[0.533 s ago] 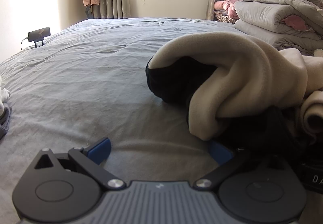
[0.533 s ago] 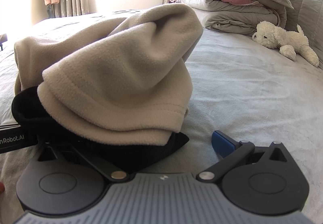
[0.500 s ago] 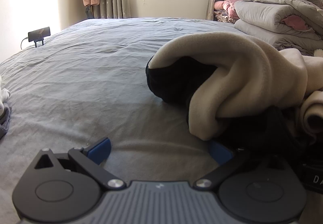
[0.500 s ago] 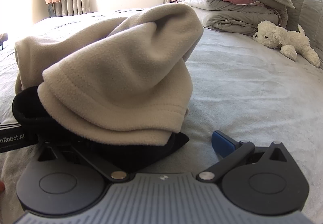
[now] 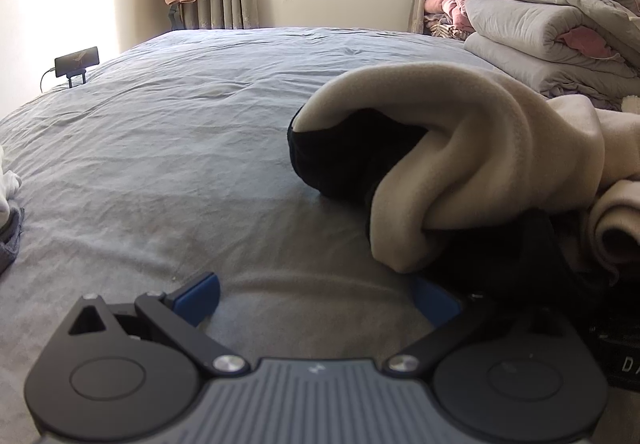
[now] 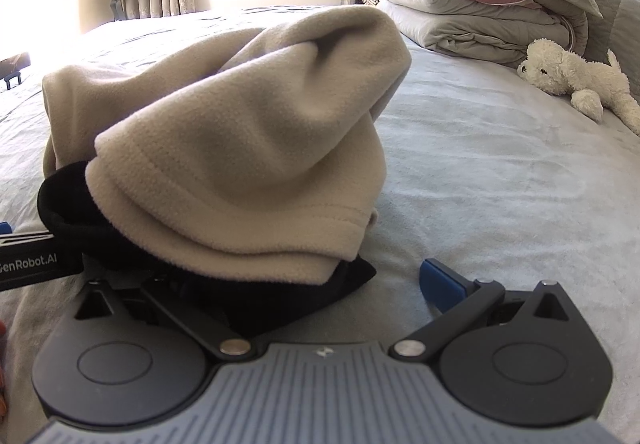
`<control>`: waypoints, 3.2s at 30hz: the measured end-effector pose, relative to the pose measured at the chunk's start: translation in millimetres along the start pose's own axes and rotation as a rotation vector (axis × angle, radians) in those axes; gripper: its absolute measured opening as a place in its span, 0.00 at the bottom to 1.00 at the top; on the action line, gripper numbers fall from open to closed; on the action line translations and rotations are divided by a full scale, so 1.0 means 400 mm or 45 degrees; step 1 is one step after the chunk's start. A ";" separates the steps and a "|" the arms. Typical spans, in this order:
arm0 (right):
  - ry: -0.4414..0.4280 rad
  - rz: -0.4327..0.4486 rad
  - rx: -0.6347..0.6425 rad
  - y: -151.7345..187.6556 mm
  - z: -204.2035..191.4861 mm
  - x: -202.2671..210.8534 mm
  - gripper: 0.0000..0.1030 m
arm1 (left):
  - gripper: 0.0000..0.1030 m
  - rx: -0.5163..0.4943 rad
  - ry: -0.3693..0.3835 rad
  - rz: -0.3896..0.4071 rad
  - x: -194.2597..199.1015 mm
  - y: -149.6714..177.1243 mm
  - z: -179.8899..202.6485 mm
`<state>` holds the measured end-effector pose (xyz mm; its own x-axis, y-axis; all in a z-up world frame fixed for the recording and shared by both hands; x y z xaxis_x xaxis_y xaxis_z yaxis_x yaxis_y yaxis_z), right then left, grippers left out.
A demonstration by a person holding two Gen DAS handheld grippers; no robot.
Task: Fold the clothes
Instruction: 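Move both grippers toward the bunched beige fleece garment, then grasp the beige fleece edge with the right gripper and pull it outward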
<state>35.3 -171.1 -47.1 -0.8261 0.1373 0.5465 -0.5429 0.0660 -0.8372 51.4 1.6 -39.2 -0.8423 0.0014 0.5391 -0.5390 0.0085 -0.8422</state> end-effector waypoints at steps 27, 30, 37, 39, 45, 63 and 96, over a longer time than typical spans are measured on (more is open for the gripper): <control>-0.178 -0.121 0.019 -0.038 0.009 0.044 1.00 | 1.00 0.238 0.094 -0.165 0.068 -0.050 -0.066; -0.184 -0.124 0.025 -0.045 0.005 0.048 1.00 | 1.00 0.203 0.118 -0.122 0.080 -0.062 -0.052; -0.182 -0.066 0.032 -0.058 0.000 0.068 0.96 | 1.00 0.157 0.169 -0.081 0.088 -0.070 -0.025; -0.195 -0.045 0.033 -0.068 -0.002 0.073 0.91 | 1.00 0.146 0.180 -0.075 0.090 -0.070 -0.018; -0.232 -0.011 0.103 -0.082 -0.022 0.087 0.50 | 1.00 0.121 0.186 -0.067 0.090 -0.069 -0.008; 0.008 0.215 0.011 -0.182 0.115 0.153 0.18 | 1.00 0.070 0.273 -0.070 0.090 -0.059 0.038; 0.359 0.167 -0.246 -0.176 0.339 0.128 0.66 | 1.00 -0.027 0.366 -0.055 0.079 -0.032 0.099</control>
<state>10.8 -302.6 42.7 -0.7981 0.4223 0.4297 -0.3743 0.2114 -0.9029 31.5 -38.2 -11.7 -0.7805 0.2843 0.5568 -0.5718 0.0353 -0.8196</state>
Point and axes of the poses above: each gripper's, at about its wrist camera, not at the fingertips, and x roughly against the way its jaws point, z to its right, y to its underside, the point moved 7 cm from there along -x, roughly the way its jaws point, and after that the axes turned 7 degrees about z, right-handed, at the moved point
